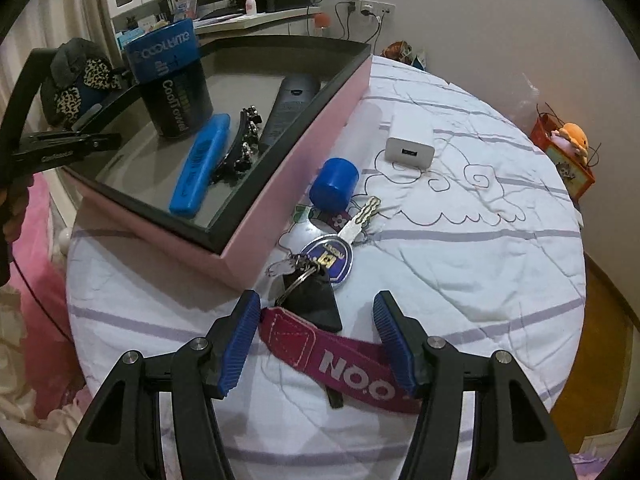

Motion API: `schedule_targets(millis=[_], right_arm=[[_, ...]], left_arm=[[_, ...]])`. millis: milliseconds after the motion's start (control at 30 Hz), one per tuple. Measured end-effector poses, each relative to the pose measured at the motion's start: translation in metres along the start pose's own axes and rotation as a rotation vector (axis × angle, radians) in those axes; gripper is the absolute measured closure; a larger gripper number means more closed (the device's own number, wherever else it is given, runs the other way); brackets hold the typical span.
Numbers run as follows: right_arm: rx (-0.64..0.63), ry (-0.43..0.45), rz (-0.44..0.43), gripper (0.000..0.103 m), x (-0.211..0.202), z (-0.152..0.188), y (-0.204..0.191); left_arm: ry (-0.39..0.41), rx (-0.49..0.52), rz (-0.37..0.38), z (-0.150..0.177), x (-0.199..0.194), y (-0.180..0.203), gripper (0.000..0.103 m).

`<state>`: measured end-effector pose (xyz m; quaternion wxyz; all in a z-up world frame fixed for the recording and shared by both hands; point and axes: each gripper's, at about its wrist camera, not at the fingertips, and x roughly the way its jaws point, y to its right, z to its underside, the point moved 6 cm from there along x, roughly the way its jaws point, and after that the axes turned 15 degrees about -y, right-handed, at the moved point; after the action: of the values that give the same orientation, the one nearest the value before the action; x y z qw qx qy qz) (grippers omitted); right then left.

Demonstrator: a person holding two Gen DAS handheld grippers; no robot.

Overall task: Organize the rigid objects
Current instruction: 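Move the right tool to the keyring with pink lanyard and grasp it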

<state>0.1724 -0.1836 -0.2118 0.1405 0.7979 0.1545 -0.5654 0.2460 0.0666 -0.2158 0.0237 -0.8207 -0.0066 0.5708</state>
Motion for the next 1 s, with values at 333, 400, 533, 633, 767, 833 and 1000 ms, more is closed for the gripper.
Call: schedule_targets(millis=[333,400,533,633,767,833,1000], right_arm=[[0.094,0.056,0.023,0.069,0.002,-0.002,0.025],[0.125,0.068,0.012,0.069,0.002,-0.001,0.035],[0.2,0.09,0.041,0.069,0.001,0.0,0.055],[0.237,0.093,0.034,0.069,0.002,-0.001,0.063],[0.237,0.085,0.044,0.065,0.003,-0.006,0.064],[0.238,0.084,0.039,0.061,0.005,-0.009,0.064],[0.234,0.096,0.05,0.067,0.007,-0.014,0.064]], left_arm=[[0.0,0.001,-0.001,0.001,-0.001,0.0,0.086],[0.001,0.0,0.0,0.001,-0.001,0.0,0.086],[0.0,0.0,0.0,0.001,-0.001,0.0,0.086],[0.0,0.0,0.0,0.001,-0.001,0.0,0.086],[0.0,0.0,0.0,0.001,-0.001,0.0,0.086],[0.001,0.0,0.0,0.001,-0.001,0.0,0.086],[0.0,0.001,0.0,0.001,0.0,0.0,0.086]])
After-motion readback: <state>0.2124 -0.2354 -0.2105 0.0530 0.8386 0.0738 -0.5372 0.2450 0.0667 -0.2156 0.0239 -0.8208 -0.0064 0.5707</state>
